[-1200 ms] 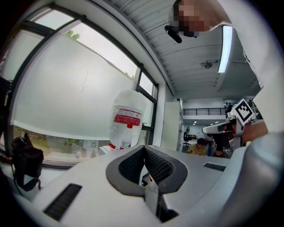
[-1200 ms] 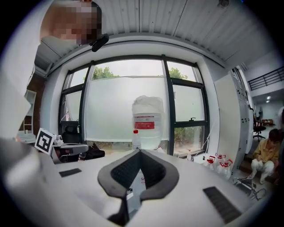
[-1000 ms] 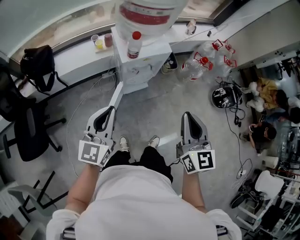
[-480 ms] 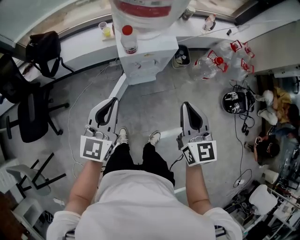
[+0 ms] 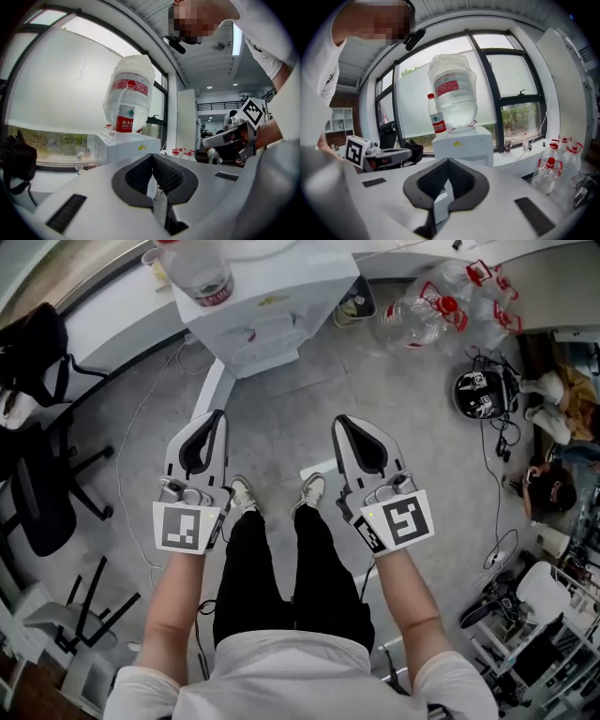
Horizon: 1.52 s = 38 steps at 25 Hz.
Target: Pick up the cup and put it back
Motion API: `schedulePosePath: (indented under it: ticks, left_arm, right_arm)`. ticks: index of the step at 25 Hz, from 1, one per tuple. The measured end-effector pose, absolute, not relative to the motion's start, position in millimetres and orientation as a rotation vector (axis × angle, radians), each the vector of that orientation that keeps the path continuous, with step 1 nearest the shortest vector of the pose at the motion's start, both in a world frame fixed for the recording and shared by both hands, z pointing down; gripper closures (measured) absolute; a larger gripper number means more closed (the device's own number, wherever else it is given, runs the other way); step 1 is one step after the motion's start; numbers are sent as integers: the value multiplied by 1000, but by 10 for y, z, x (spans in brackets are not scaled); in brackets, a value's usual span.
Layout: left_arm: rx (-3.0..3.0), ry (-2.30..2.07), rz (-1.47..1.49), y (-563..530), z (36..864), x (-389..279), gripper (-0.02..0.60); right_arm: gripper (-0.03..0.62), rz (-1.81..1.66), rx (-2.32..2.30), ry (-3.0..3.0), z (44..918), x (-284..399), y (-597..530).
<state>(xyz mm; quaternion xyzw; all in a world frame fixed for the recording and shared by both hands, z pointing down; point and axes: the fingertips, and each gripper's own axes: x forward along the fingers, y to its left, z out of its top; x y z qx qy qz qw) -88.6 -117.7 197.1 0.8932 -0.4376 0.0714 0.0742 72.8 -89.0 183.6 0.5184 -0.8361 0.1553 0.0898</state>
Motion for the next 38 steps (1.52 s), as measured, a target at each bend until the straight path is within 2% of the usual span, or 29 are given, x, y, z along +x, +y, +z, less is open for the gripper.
schedulePosePath:
  ticks: [8, 13, 25, 38]
  left_arm:
    - [2757, -1279, 264, -1201, 3118, -693, 557]
    - [2741, -1383, 164, -1209, 3670, -611, 557]
    - [2799, -1358, 230, -1184, 5352, -421, 557]
    - [2819, -1407, 134, -1585, 6653, -569, 557]
  right_arm:
    - [574, 356, 1657, -2440, 2932, 920, -963]
    - [574, 291, 1603, -2445, 3779, 1063, -935]
    - [574, 213, 1552, -2466, 5604, 1231, -1038]
    - [574, -49, 1445, -2521, 6862, 1082, -1675]
